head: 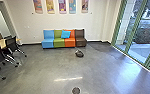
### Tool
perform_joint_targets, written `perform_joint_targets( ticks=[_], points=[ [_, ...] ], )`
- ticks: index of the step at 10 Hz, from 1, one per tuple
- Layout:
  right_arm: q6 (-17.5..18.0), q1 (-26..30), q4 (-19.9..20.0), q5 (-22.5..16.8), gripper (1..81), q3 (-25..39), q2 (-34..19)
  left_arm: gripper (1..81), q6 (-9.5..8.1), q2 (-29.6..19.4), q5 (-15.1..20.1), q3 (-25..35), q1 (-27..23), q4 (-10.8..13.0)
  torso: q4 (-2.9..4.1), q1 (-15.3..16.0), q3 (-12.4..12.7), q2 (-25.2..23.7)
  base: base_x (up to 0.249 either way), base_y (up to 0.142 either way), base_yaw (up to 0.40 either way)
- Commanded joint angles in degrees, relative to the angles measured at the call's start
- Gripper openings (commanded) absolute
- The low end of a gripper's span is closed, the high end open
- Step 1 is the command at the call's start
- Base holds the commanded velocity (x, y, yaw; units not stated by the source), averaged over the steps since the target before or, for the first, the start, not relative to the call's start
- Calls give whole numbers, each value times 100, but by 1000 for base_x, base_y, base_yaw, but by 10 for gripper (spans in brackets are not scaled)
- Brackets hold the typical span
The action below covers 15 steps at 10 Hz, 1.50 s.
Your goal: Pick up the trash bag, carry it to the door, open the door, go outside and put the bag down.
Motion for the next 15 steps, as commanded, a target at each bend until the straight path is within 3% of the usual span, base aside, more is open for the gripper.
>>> perform_joint_targets(
  ticks=[1, 2, 4, 15],
  points=[
    [-16, 158, -50, -359, 811, 51, -73, 811, 0, -12, 370, 47, -151, -13, 0, 3, 19, 0, 114, 0, 0],
    [-16, 167, -50, -359, 811, 43, -82, 811, 0, -12, 370, 38, -151, -13, 0, 3, -164, 2, 114, 0, 0],
    [-16, 176, -42, -359, 811, 43, -73, 811, -9, -12, 361, 38, -151, -13, 0, 8, -269, 5, 117, 0, 0],
    [-16, 158, -59, -359, 811, 17, -47, 811, -44, 5, 335, 38, -151, -4, 0, 8, -282, 7, 155, 0, 0]
  ],
)
